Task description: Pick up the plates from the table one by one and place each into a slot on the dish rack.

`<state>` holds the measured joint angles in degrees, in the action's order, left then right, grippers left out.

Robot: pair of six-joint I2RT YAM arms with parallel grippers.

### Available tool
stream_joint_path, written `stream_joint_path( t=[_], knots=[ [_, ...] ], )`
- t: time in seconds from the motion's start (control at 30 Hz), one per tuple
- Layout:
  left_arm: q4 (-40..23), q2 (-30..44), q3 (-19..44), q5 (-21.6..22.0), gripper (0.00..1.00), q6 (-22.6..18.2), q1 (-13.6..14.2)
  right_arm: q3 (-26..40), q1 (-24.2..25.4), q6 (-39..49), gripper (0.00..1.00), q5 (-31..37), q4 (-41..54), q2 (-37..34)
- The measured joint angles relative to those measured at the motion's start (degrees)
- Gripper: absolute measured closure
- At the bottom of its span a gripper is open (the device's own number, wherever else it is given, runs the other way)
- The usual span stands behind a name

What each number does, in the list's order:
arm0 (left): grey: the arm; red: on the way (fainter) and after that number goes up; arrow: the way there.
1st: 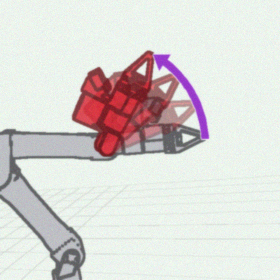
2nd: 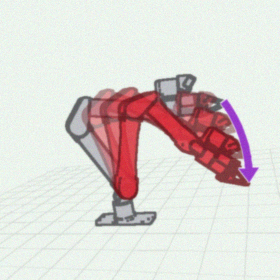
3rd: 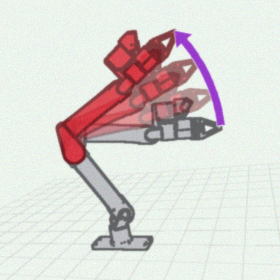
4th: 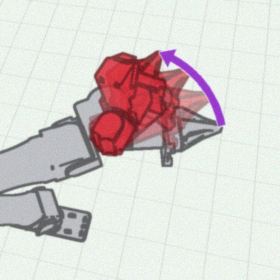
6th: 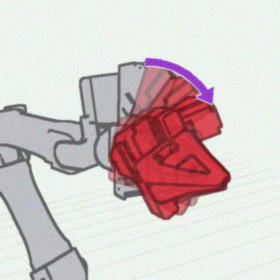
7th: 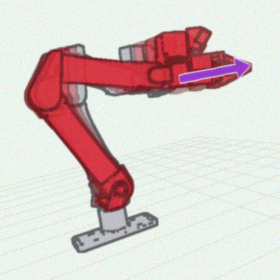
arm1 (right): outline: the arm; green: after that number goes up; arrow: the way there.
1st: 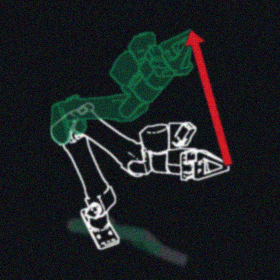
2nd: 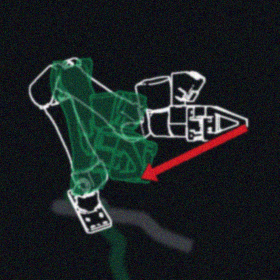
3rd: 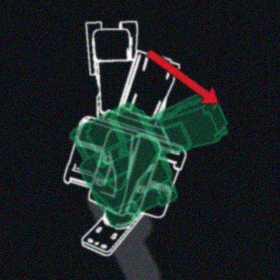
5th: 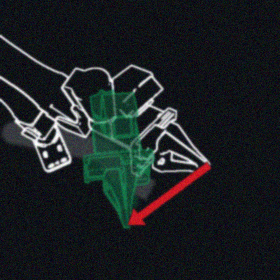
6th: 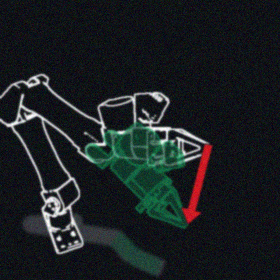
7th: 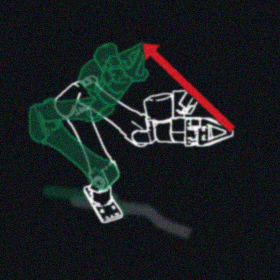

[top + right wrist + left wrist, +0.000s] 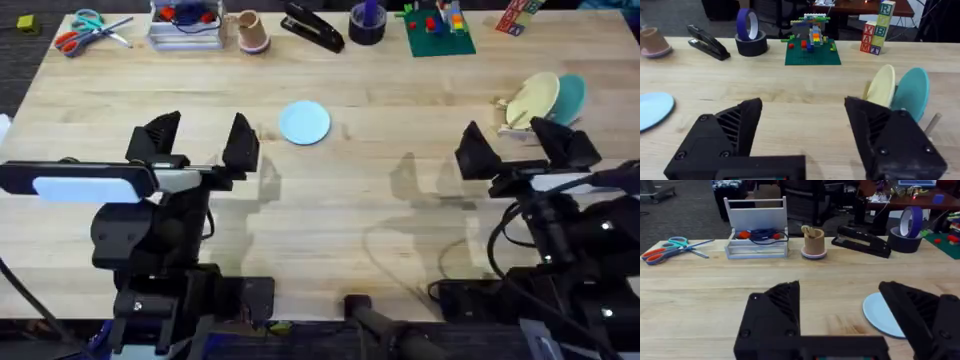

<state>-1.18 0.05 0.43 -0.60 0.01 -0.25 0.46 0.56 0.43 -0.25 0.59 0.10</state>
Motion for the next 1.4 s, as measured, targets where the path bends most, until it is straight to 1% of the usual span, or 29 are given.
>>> stream_joint_path(
  t=[0.07,0.2,0.3,0.47,0.63,0.7,0.83,1.03,1.2,1.4],
  knots=[
    [-1.15,0.0,0.3,0.0,0.032,-0.02,0.02,0.1,0.0,0.0,0.007,0.0,0.2,0.0],
    [-8.32,0.0,3.85,0.0,0.031,0.0,0.0,1.57,0.0,0.0,0.009,0.0,2.8,0.0],
    [-14.46,0.0,9.32,0.0,0.031,-0.02,0.0,4.51,0.0,0.0,0.01,0.0,7.04,-0.05],
    [-24.15,0.25,20.23,0.02,0.03,-0.02,0.01,11.68,0.0,0.0,0.01,0.0,15.4,-0.12],
    [-32.55,4.24,30.04,0.0,0.031,-0.04,0.0,18.28,0.0,0.0,0.01,0.0,19.69,-3.46],
    [-34.9,6.97,33.59,0.0,0.031,-0.02,0.0,20.84,0.0,0.0,0.01,0.0,20.29,-6.12],
    [-38.16,13.52,40.3,0.0,0.03,-0.04,0.02,26.89,0.0,0.07,0.01,0.0,21.88,-13.61],
    [-45.04,25.32,50.51,-0.24,0.03,-0.02,0.0,38.58,0.0,0.48,0.01,0.0,25.92,-28.08],
    [-52.11,35.52,59.98,-1.28,0.03,-0.04,0.0,49.41,0.0,0.73,0.01,0.0,32.06,-39.35],
    [-61.55,47.23,72.04,-1.57,0.028,-0.04,0.0,61.76,0.0,2.7,0.01,0.0,42.02,-50.43]
  ],
)
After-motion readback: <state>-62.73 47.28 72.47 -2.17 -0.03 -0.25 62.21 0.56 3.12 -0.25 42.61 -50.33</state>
